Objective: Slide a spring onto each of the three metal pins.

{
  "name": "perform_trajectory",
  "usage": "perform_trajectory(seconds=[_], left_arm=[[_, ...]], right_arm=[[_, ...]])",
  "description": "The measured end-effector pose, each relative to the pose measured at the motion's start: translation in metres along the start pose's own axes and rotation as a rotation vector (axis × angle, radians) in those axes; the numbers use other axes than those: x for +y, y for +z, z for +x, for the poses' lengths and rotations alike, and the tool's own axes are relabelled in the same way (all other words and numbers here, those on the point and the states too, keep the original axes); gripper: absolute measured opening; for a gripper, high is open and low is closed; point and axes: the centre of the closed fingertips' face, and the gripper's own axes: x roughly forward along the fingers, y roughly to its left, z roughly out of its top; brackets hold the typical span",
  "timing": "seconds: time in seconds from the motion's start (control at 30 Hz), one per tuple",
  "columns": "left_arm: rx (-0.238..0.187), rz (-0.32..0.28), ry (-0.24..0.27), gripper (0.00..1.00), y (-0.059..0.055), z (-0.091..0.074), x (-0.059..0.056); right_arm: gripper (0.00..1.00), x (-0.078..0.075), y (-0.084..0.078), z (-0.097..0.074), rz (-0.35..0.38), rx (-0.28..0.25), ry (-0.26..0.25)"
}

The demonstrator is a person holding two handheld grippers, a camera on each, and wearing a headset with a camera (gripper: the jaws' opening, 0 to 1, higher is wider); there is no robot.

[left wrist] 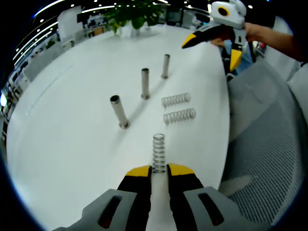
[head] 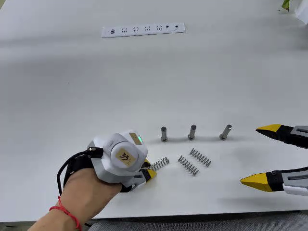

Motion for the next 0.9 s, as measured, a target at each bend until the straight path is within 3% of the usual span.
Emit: perform_trajectory(seconds=[0.33,0.6,0.9], left_arm=[[0.002,0.0,0.005,0.11,-0.001,0.0009,0.0002],[-0.028,-0.055,-0.018,0.11,-0.0001,0.001,-0.0048],[-0.043,-0.065,-0.03,0.11,-0.0006,-0.0009,-0.0078]], right_arm=[[0.77,0.002,0.0006,0.0014,0.003,-0.002,-0.001],[0.76,0.0029,0.0,0.0027,0.006,-0.002,-0.001],[0.76,0.0052,0.0,0.004,0.01,0.001,0.001]])
